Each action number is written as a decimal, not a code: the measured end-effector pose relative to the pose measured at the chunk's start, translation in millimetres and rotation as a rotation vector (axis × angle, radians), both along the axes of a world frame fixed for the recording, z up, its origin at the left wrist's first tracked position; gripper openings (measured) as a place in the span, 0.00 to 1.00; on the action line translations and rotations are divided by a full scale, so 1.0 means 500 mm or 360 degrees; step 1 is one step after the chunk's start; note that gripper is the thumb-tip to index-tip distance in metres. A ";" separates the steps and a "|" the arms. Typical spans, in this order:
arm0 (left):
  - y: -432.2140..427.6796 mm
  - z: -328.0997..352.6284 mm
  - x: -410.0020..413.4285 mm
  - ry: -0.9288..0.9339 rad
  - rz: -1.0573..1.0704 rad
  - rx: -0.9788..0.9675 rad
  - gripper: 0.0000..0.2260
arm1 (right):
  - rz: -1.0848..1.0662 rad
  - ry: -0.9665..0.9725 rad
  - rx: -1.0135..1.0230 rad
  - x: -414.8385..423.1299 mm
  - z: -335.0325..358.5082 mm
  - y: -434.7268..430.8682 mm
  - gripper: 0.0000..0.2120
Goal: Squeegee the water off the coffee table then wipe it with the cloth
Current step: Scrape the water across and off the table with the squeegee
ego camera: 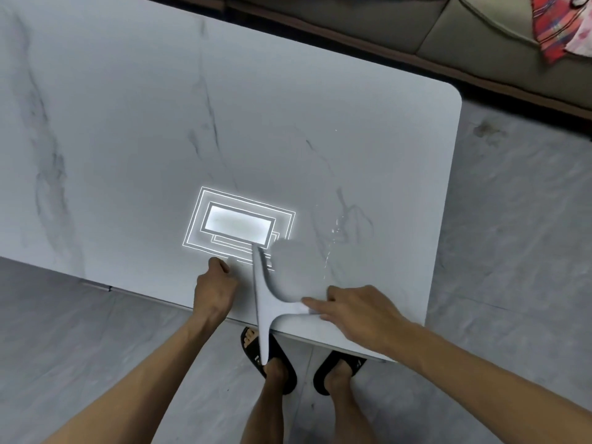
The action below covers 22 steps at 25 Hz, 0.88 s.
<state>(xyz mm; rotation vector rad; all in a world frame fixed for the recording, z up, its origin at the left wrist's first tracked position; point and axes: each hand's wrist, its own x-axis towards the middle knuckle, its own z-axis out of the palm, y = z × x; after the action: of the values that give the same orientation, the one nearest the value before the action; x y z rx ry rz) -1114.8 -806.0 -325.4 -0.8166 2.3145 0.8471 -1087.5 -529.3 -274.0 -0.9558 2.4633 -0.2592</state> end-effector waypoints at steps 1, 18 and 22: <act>-0.009 0.001 0.005 0.0005 -0.0025 -0.0037 0.06 | 0.0101 0.0006 0.0026 0.001 -0.012 -0.025 0.19; 0.037 0.020 0.007 -0.0123 -0.0310 0.0236 0.04 | -0.0328 -0.0040 0.0516 -0.056 0.103 0.248 0.20; 0.031 0.049 -0.032 0.0042 -0.0173 0.0216 0.07 | -0.0412 0.0020 0.0436 -0.147 0.131 0.219 0.19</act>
<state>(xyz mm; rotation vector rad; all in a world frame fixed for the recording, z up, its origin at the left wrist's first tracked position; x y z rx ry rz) -1130.8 -790.4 -300.9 -0.6193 2.2726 0.9596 -1161.3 -419.9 -208.4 -0.5270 2.5484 0.0023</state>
